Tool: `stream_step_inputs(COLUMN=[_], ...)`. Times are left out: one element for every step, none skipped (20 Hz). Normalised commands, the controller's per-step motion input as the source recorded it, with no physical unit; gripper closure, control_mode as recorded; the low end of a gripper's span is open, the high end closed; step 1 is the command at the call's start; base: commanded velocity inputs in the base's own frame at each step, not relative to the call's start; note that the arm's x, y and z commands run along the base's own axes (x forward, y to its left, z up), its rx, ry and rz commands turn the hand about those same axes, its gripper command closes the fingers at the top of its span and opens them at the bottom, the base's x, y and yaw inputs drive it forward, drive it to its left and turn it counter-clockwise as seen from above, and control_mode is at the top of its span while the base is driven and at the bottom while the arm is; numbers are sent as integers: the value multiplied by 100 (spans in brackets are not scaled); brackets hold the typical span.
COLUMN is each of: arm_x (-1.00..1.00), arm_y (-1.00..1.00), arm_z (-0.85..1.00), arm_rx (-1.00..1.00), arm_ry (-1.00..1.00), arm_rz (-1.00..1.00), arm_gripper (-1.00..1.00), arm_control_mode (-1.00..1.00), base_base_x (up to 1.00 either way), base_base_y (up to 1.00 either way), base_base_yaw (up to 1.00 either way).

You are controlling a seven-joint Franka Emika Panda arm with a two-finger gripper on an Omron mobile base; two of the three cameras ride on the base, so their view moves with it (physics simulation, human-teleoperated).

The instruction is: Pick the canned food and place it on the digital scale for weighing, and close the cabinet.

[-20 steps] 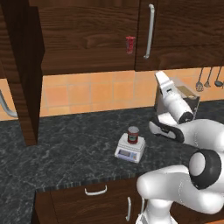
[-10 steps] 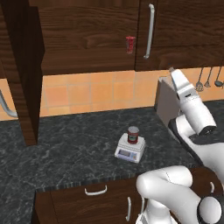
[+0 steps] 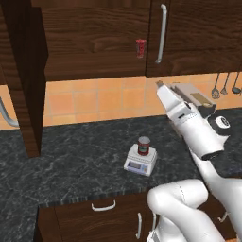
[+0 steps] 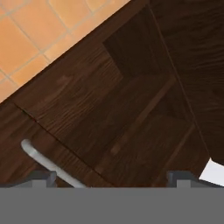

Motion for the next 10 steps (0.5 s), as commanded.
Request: stream_step_inputs(arm_x=[-28, -31, -35, -39, -34, -31, -26, -21, -15, -12], arm_y=[100, 100, 100, 100, 100, 100, 100, 100, 100, 100], arm_z=[-33, -33, -34, -40, -51, -67, -78, -84, -79, -79], arm_rx=[4, 5, 5, 1, 1, 5, 9, 13, 17, 20], arm_ry=[-13, -15, -17, -21, -24, -32, -37, -38, -36, -33], arm_rz=[0, 0, 0, 0, 0, 0, 0, 0, 0, 0], arm_gripper=[-100, -100, -100, -100, -100, -100, -100, -100, -100, -100], arm_control_mode=[-100, -100, -100, -100, -100, -100, -100, -100, -100, -100], base_base_x=[0, 0, 0, 0, 0, 0, 0, 0, 0, 0], base_base_y=[0, 0, 0, 0, 0, 0, 0, 0, 0, 0], base_base_yaw=[0, 0, 0, 0, 0, 0, 0, 0, 0, 0])
